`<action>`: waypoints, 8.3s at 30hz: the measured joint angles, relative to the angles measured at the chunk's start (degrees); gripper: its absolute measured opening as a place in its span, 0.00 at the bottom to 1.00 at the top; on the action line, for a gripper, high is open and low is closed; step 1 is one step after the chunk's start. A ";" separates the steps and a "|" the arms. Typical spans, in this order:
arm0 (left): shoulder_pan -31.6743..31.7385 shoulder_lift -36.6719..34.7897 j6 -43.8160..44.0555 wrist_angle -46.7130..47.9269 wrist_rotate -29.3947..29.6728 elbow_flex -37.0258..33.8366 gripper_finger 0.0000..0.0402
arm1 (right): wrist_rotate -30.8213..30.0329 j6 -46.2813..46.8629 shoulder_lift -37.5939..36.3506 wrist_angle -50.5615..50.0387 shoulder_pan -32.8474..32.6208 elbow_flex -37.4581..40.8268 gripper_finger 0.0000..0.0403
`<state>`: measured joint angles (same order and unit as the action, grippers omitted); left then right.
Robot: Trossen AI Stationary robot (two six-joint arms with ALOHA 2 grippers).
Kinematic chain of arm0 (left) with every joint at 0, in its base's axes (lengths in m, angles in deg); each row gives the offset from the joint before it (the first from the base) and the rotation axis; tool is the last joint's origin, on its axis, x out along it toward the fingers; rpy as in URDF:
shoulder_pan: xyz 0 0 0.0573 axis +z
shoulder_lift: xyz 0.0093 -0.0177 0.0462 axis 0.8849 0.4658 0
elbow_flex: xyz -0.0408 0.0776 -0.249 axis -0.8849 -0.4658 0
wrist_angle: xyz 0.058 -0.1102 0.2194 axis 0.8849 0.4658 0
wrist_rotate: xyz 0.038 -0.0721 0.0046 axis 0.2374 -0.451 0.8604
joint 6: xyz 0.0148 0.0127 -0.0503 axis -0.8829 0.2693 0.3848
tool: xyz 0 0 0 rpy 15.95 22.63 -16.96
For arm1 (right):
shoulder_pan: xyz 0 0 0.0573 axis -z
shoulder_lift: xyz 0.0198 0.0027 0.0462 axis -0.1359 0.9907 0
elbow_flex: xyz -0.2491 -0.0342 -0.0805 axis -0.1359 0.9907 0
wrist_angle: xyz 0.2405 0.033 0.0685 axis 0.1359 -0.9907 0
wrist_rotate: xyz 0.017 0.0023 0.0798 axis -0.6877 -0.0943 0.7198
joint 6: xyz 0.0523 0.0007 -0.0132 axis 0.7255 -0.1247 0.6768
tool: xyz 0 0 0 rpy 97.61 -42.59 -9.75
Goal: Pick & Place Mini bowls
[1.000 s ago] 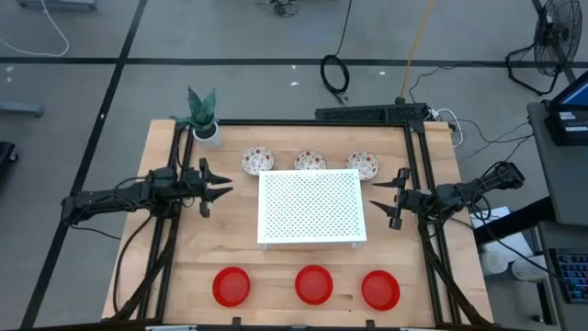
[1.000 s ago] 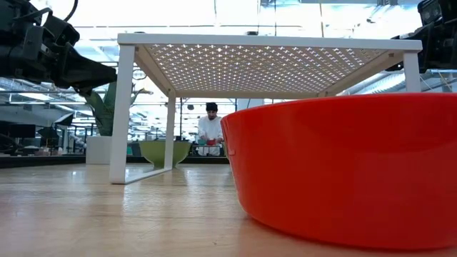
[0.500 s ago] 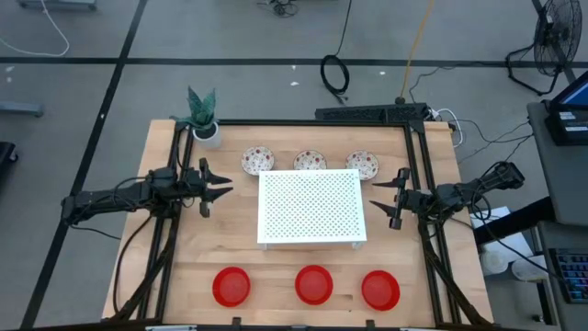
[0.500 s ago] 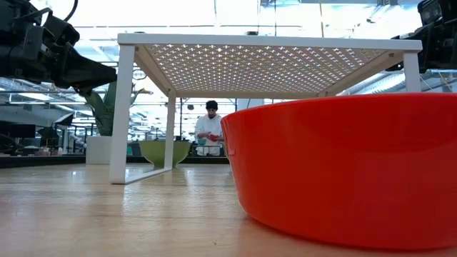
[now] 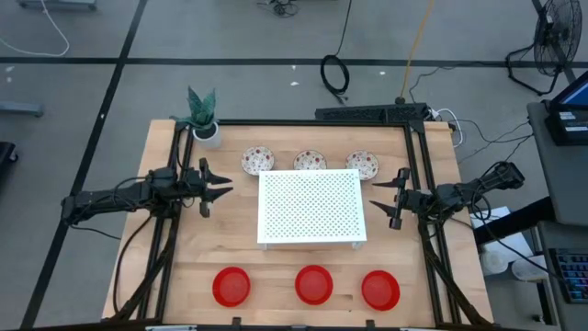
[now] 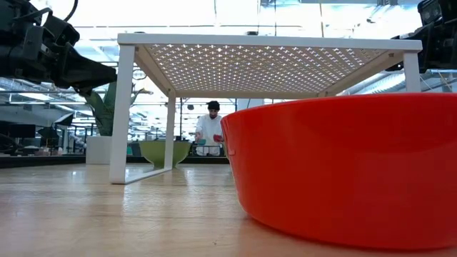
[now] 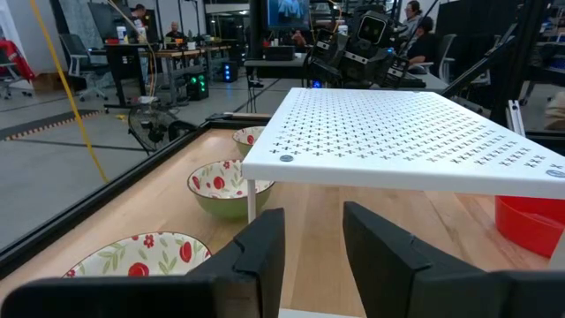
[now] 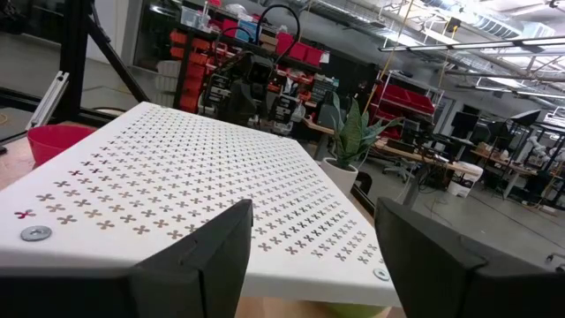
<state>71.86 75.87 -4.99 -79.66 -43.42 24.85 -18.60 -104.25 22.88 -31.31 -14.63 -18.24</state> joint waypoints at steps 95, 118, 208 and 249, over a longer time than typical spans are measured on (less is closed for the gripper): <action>0.00 0.00 0.00 -0.85 0.00 0.00 0.30 | 26.09 32.66 63.68 -73.65 69.10 -65.47 0.56; -0.01 0.00 0.00 -0.85 -0.01 0.00 0.30 | 37.63 34.37 74.18 -55.13 71.68 -47.02 0.56; -0.02 -0.02 0.02 -0.85 0.00 0.00 0.30 | 53.70 35.17 79.37 -45.33 44.16 -94.98 0.00; -0.02 -0.02 0.00 -0.85 0.00 0.00 0.30 | 46.48 35.58 97.02 -76.83 39.54 -101.59 0.01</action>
<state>71.84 75.85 -4.99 -80.51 -43.42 24.85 27.88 -68.67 119.90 -108.14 24.91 -119.83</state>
